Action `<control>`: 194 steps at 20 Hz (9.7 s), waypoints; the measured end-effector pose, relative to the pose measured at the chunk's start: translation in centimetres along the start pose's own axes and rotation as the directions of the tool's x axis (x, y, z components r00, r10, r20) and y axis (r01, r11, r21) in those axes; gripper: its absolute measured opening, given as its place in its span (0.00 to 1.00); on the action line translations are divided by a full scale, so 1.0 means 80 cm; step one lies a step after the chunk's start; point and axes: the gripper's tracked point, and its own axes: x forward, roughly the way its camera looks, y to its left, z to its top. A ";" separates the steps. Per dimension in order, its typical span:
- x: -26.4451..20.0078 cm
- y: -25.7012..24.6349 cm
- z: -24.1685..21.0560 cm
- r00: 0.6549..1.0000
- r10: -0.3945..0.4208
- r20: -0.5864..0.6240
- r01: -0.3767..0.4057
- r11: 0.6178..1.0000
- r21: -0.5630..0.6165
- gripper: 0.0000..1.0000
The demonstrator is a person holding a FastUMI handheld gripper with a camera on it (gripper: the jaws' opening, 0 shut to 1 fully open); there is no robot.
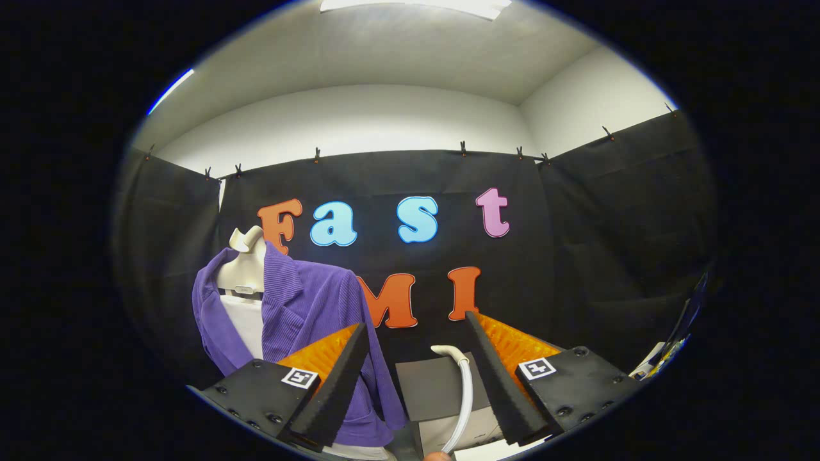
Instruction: Iron the clothes twice with a garment steamer, once on the left side and once on the right side.
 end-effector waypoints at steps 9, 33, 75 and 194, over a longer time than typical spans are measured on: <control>0.032 -0.022 -0.023 0.999 -0.010 -0.033 0.009 1.000 -0.003 0.98; 0.426 -0.154 -0.355 0.811 -0.087 -0.578 0.056 0.996 -0.072 0.99; 0.211 -0.112 -0.155 0.935 -0.189 -0.301 0.212 0.976 0.045 0.36; -0.159 0.181 -0.281 0.977 -0.190 -0.093 0.177 0.976 -0.130 0.35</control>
